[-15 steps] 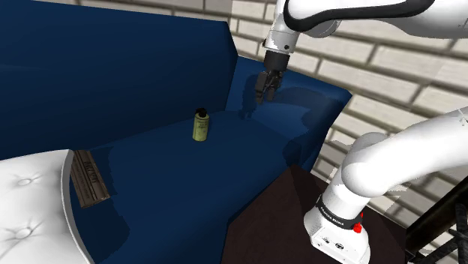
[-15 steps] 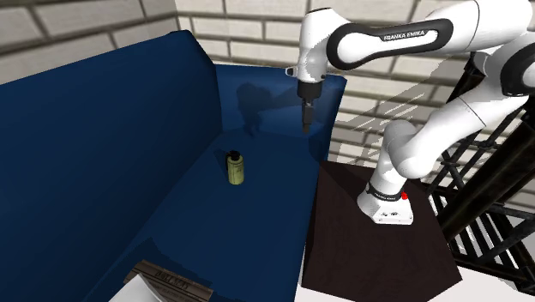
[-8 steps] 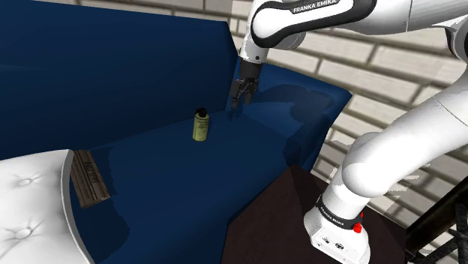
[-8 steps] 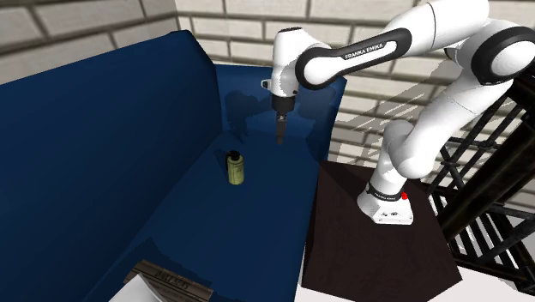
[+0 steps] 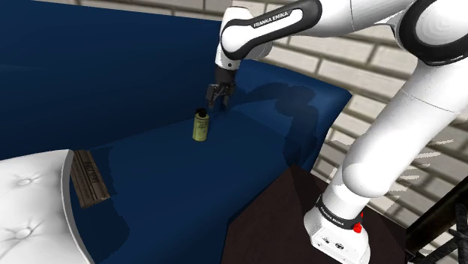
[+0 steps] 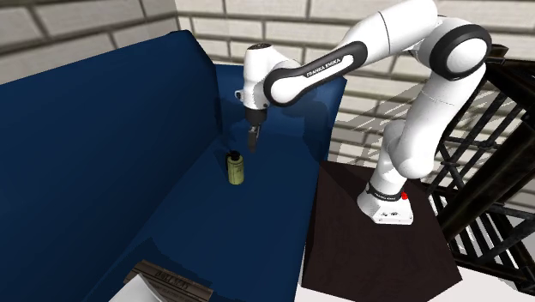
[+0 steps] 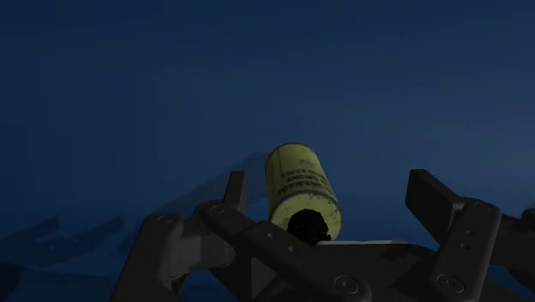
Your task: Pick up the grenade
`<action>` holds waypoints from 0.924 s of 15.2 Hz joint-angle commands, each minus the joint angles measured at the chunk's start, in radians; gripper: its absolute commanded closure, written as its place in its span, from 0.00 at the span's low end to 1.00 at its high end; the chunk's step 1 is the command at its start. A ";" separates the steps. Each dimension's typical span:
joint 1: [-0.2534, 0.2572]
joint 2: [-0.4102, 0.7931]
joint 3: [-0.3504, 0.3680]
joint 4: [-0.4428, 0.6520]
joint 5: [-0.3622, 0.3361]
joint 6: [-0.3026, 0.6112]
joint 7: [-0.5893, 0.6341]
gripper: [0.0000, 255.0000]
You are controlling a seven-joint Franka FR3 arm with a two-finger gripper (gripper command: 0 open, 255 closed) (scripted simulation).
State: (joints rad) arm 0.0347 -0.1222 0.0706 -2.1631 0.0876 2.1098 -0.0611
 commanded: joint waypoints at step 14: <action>0.014 0.278 0.015 0.142 -0.059 0.172 0.047 0.00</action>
State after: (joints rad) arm 0.0492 0.1505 0.0864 -2.0173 0.0288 2.2723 -0.0125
